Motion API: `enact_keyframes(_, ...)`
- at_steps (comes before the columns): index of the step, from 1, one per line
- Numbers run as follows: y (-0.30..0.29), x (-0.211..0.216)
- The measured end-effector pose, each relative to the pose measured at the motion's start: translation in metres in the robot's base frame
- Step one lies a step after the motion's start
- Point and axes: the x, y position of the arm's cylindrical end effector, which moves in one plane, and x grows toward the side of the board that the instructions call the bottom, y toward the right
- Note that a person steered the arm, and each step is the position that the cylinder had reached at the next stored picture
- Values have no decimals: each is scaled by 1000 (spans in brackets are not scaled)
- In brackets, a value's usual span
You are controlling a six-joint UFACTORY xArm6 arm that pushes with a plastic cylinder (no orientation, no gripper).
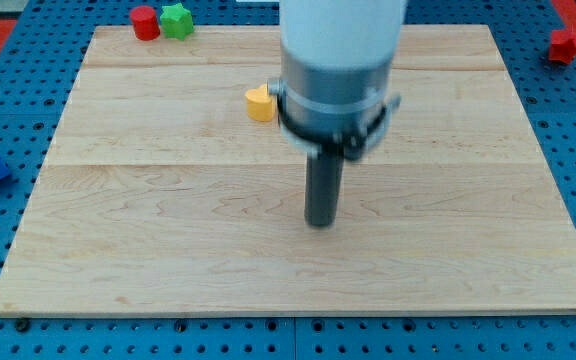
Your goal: Nudge the red circle left a bit
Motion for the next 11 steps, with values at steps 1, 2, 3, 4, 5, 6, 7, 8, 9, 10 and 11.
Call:
enact_keyframes(1, 46, -88)
enact_keyframes(2, 166, -121)
enact_keyframes(3, 181, -198)
enact_keyframes(4, 99, -266)
enact_keyframes(5, 35, -272)
enact_keyframes(6, -22, -174)
enact_keyframes(7, -35, -270)
enact_keyframes(8, -59, -288)
enact_keyframes(9, -123, -215)
enact_keyframes(10, -199, -297)
enact_keyframes(11, -247, -240)
